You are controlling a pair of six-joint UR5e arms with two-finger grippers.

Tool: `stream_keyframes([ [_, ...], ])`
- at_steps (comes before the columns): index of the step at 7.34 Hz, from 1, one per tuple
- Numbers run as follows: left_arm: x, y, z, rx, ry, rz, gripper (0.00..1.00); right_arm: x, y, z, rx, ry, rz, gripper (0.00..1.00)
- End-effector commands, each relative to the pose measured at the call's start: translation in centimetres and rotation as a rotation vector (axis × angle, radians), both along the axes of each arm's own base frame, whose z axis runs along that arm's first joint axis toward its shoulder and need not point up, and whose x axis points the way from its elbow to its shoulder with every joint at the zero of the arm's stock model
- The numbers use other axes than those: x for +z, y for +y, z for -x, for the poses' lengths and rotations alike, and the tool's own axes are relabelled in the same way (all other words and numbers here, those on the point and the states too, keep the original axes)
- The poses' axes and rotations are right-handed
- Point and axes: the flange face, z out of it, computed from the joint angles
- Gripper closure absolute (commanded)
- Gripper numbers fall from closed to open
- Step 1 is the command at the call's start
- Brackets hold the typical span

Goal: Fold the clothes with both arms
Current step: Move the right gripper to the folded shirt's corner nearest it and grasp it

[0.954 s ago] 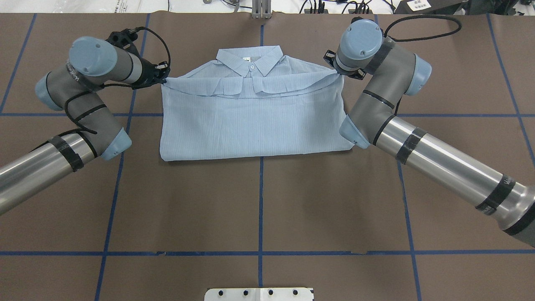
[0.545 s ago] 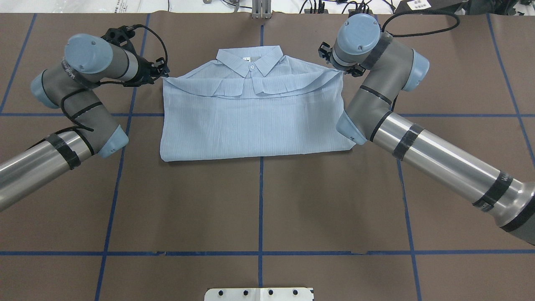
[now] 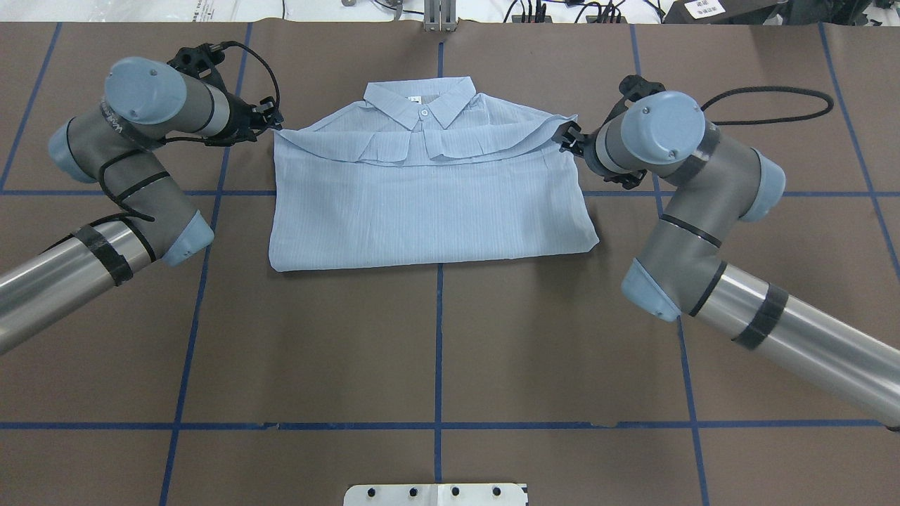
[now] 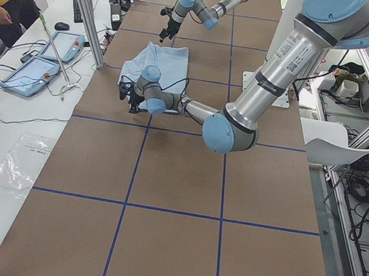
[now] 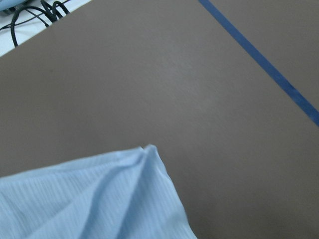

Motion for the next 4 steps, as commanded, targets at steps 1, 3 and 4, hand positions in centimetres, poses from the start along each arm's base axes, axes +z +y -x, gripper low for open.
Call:
stream_keyframes([
  [1, 0.2, 0.1, 0.2, 0.0, -0.003, 0.0, 0.42, 1.8, 5.1, 0.2, -0.008, -0.039, 0.046, 0.0],
  [3, 0.3, 0.2, 0.3, -0.002, -0.005, 0.0, 0.42, 2.2, 6.7, 2.1, -0.017, -0.054, 0.064, 0.0],
  [4, 0.3, 0.2, 0.2, -0.001, -0.005, 0.0, 0.42, 2.3, 6.8, 2.1, -0.017, -0.058, 0.075, 0.0],
])
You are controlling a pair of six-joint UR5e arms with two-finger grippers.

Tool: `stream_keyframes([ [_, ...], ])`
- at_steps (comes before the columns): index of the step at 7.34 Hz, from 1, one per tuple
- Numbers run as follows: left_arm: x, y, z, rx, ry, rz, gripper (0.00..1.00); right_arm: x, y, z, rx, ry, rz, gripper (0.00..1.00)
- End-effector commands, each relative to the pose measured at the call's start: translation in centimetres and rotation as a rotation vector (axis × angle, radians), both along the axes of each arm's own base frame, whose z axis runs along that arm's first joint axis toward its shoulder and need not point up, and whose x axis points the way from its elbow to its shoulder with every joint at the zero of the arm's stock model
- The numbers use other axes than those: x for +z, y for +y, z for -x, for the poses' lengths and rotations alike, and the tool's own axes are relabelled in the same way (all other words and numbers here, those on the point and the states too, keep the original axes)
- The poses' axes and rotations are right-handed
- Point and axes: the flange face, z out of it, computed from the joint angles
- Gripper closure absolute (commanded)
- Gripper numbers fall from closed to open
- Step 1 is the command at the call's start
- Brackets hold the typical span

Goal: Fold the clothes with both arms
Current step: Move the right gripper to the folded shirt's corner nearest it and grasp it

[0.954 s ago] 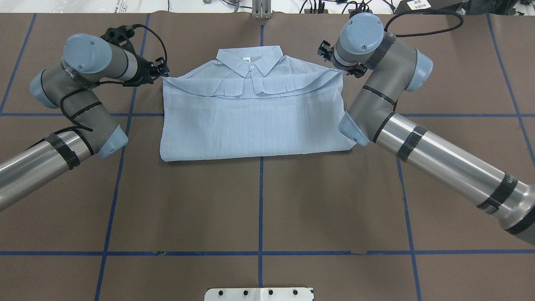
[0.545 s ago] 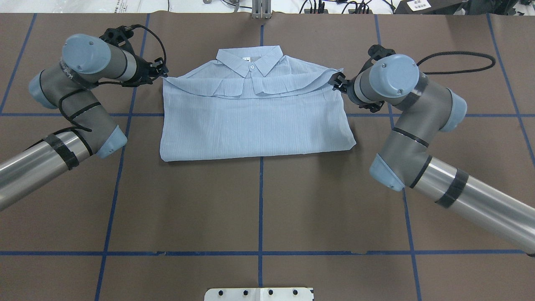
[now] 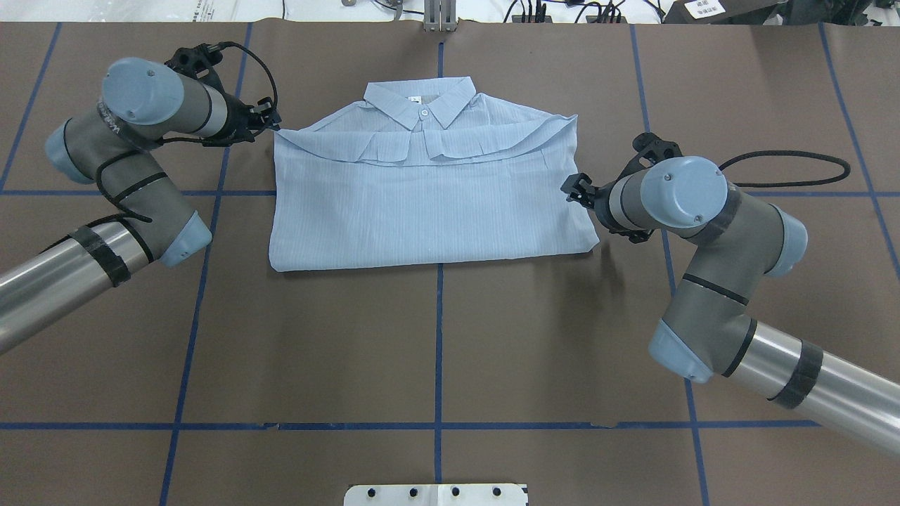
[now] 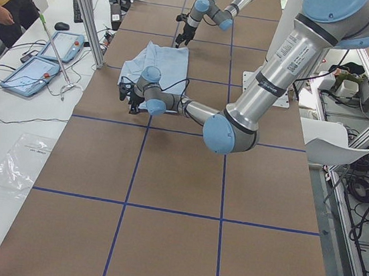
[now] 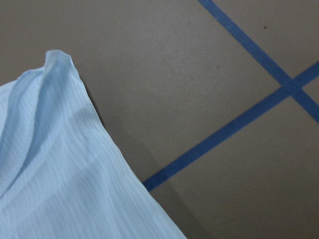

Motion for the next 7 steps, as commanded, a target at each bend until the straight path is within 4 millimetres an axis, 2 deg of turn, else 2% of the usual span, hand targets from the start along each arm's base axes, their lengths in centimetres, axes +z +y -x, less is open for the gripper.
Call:
stream_keyframes([
  [1, 0.1, 0.1, -0.1, 0.0, -0.002, 0.001, 0.42, 0.3, 0.9, 0.8, -0.01, -0.005, 0.017, 0.18],
  [2, 0.1, 0.1, -0.1, 0.0, -0.002, 0.001, 0.42, 0.4, 1.1, 0.6, 0.0, -0.018, 0.041, 0.99],
  [4, -0.2, 0.1, -0.1, -0.002, 0.001, 0.001, 0.42, 0.4, 1.7, 0.5, -0.039, -0.038, 0.066, 1.0],
  [5, -1.0, 0.2, 0.0, -0.002, 0.012, -0.007, 0.42, -0.2, 2.1, 0.1, -0.052, -0.055, 0.069, 1.0],
  [7, -1.0, 0.2, 0.0, -0.003, 0.013, -0.006, 0.42, -0.3, 3.7, -1.4, -0.092, -0.083, 0.087, 1.0],
])
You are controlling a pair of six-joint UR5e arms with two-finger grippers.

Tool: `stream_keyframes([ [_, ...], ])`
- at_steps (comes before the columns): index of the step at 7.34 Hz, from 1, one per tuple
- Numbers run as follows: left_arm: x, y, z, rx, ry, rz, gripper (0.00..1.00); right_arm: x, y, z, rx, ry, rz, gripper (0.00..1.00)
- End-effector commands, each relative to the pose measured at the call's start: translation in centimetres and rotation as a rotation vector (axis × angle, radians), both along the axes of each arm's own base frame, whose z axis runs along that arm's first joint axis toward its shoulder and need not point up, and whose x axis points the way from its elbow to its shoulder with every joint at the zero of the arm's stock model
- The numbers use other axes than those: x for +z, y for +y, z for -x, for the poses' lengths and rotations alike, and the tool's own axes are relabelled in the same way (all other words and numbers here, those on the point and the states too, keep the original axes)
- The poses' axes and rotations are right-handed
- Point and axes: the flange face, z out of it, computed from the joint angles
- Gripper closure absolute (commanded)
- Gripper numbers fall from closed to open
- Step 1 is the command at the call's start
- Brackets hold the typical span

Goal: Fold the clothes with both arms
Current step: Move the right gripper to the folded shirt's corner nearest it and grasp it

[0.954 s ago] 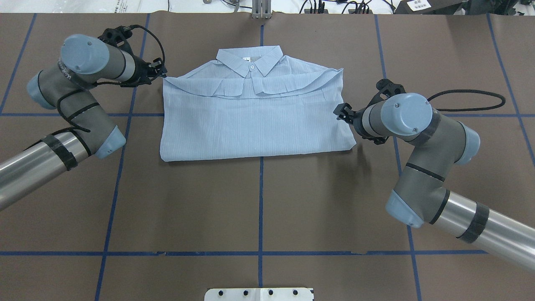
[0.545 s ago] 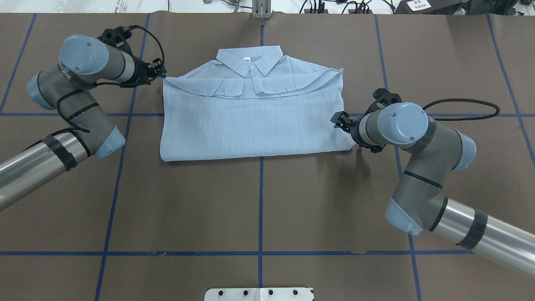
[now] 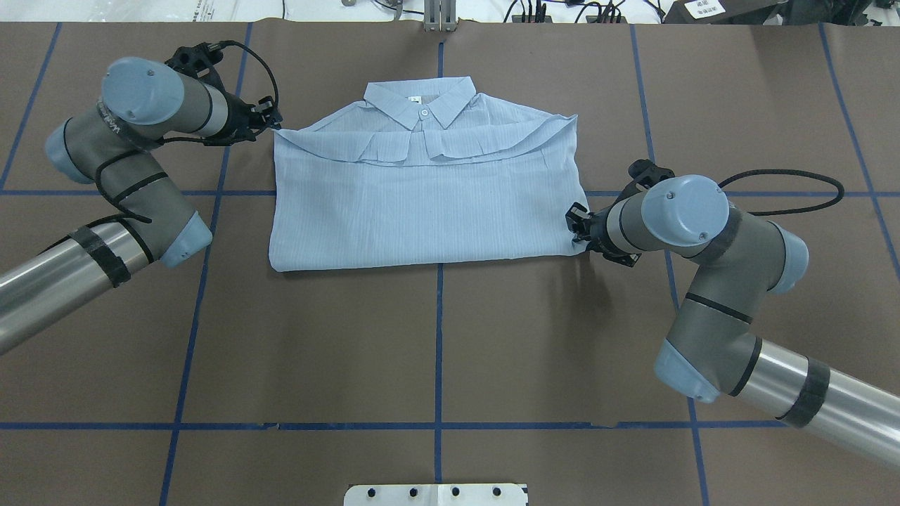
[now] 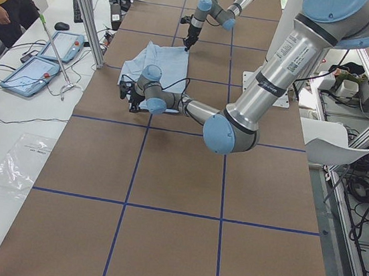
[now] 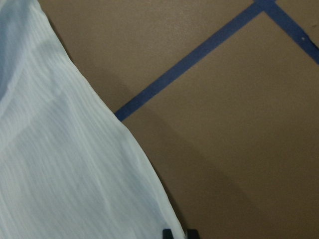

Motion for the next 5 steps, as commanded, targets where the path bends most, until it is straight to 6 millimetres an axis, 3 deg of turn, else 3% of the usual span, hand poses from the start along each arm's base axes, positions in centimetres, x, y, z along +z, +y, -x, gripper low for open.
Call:
stream_keyframes([
  [1, -0.1, 0.0, 0.0, 0.0, 0.002, -0.001, 0.42, -0.9, 1.5, -1.8, -0.019, -0.03, 0.006, 1.0],
  [2, -0.4, 0.1, 0.0, 0.0, 0.005, -0.004, 0.42, -0.7, 3.2, -4.0, -0.02, -0.037, 0.007, 1.0],
  [3, -1.2, 0.2, 0.3, 0.001, 0.018, -0.013, 0.42, -0.8, 6.4, -6.5, -0.052, -0.054, 0.008, 1.0],
  [4, -2.9, 0.8, 0.7, 0.004, 0.042, -0.036, 0.42, -0.7, 10.8, -8.3, -0.111, -0.061, 0.014, 1.0],
  [5, -3.7, 2.6, 2.1, 0.01, 0.066, -0.059, 0.42, -0.5, 15.5, -8.5, -0.212, -0.071, 0.052, 1.0],
])
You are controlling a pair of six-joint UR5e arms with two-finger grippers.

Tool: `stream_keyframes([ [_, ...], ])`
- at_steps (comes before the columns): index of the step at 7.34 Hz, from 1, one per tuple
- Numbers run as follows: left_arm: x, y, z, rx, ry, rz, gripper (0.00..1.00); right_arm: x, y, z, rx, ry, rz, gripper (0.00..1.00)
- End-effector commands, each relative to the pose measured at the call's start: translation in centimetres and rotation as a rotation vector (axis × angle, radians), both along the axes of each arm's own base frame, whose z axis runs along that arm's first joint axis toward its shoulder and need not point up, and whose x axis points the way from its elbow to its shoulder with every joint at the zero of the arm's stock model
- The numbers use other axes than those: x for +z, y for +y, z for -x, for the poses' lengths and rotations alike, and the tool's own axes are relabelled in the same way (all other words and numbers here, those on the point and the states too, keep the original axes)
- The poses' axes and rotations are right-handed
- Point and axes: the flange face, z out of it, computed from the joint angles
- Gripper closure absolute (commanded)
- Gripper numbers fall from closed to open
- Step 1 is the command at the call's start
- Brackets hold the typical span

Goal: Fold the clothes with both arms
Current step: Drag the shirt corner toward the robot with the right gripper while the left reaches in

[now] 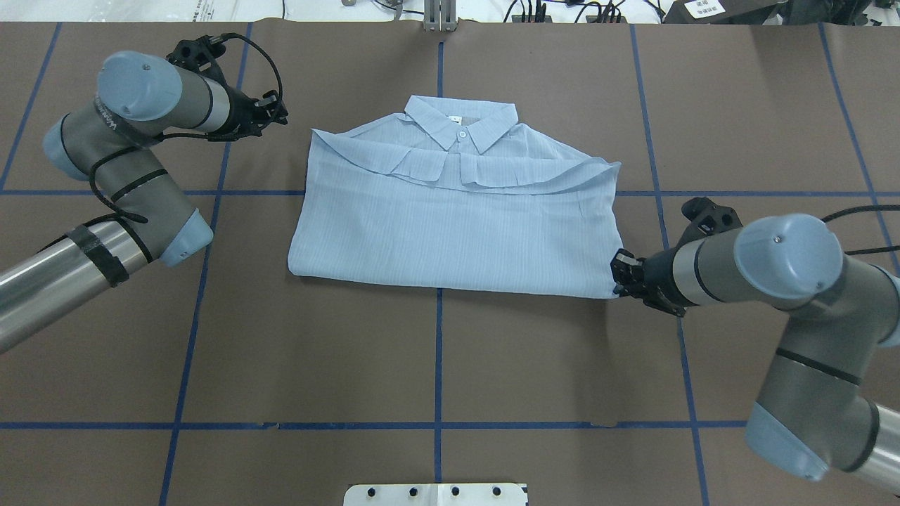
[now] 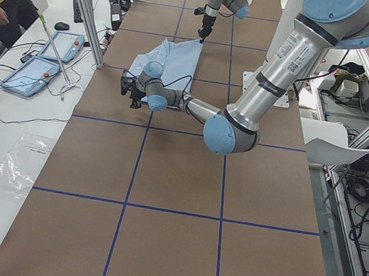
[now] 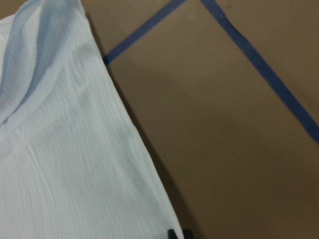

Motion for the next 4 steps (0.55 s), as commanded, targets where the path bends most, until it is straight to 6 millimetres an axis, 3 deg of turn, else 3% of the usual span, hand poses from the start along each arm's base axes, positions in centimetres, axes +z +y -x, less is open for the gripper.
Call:
stream_keyframes([
  [1, -2.1, 3.6, 2.3, 0.044, 0.064, -0.036, 0.42, -1.6, 9.9, -1.9, -0.203, -0.06, 0.124, 1.0],
  [3, -3.5, 8.3, 4.6, 0.165, 0.149, -0.043, 0.38, -4.4, 20.2, 2.2, -0.361, -0.087, 0.313, 1.0],
  [4, -4.5, 9.3, 3.9, 0.198, 0.184, -0.024, 0.23, -4.4, 23.2, 3.2, -0.426, -0.077, 0.315, 1.0],
])
